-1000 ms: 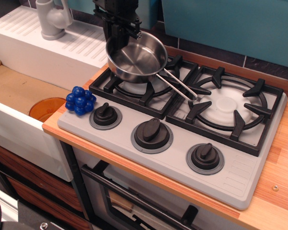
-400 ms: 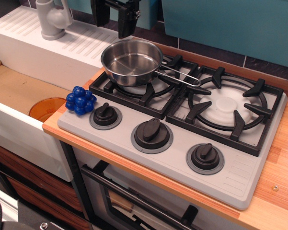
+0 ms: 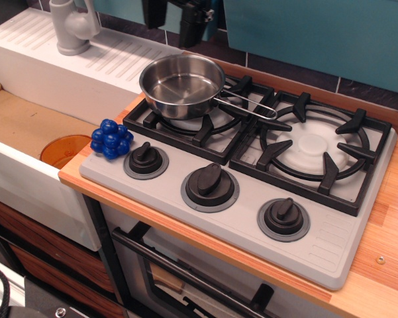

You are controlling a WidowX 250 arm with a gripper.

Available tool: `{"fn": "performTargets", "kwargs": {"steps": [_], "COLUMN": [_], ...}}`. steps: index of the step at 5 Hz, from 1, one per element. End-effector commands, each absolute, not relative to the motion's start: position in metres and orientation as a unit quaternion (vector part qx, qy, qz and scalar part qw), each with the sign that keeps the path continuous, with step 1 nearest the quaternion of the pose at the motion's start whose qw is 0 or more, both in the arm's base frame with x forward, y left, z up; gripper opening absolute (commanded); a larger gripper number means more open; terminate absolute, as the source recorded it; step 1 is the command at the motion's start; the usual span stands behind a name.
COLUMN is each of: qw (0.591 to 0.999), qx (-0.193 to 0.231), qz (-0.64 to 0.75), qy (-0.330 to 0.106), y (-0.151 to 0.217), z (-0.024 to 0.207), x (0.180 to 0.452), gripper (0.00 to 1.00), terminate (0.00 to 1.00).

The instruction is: Put pan on stove and put blueberry in pan

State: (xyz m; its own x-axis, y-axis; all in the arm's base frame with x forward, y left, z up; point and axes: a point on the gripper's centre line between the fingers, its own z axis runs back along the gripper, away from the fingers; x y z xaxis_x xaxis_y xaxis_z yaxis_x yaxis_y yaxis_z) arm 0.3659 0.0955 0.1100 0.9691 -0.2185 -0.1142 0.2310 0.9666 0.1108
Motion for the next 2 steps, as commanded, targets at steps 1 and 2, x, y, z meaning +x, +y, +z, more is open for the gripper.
{"fn": "performTargets", "kwargs": {"steps": [1,2], "qw": [0.991,0.993], "qx": [0.081,0.062], "qz": [-0.107,-0.091], "qy": [-0.004,-0.031], "y": [0.097,0.099], "z": [0.15,0.153], "x": [0.373,0.342], "gripper": [1.0,1.0], "terminate": [0.0,0.0]}}
